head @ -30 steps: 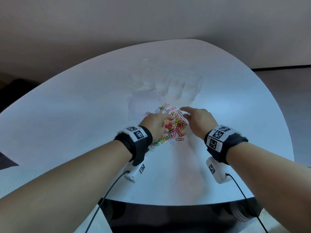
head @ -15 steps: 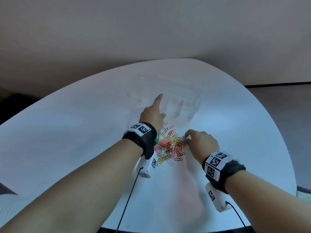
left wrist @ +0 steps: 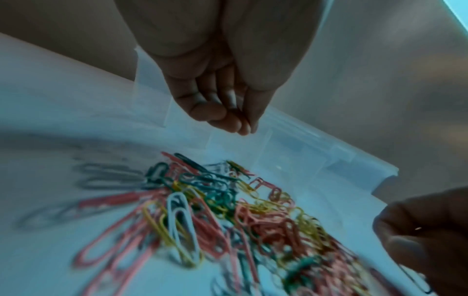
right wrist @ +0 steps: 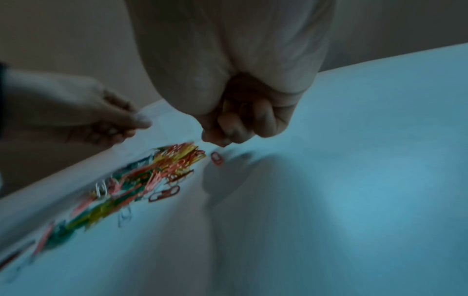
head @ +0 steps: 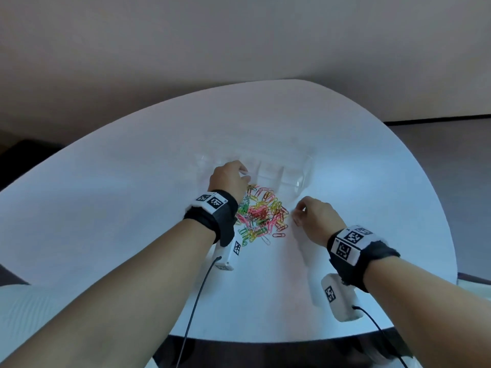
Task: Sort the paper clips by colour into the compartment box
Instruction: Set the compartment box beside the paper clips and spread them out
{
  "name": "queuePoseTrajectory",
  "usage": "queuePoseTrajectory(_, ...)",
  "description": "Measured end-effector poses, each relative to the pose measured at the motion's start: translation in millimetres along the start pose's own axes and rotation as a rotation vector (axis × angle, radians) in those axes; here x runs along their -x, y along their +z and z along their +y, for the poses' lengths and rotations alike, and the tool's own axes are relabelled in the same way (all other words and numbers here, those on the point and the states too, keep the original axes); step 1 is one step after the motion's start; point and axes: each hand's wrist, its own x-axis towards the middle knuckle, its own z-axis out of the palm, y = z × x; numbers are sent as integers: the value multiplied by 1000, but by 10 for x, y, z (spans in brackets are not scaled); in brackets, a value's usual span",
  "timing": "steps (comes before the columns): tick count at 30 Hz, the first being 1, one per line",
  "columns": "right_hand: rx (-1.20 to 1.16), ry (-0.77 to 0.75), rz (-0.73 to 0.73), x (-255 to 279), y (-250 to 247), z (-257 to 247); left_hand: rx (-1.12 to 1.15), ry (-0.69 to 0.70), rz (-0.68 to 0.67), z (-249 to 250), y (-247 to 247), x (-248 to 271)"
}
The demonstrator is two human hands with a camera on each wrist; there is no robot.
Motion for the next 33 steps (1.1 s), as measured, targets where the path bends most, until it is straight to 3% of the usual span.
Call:
queuePoseTrajectory(9, -99, -43, -224, 274, -126, 14, 172, -124, -139, -27, -32, 565)
queuePoseTrajectory(19, -129, -60, -268, 649, -298, 63, 254, -30, -341, -156, -405, 1203)
queuePoseTrajectory(25, -175, -117, -251, 665, 139, 1, 23, -41, -320, -445, -257, 1275)
queuePoseTrajectory(30, -111, -194, -179, 572, 317, -106, -58, 40, -23, -360, -416, 945)
queuePoseTrajectory(33, -87, -232, -113, 512, 360, -150, -257, 80, -104, -341, -482, 659)
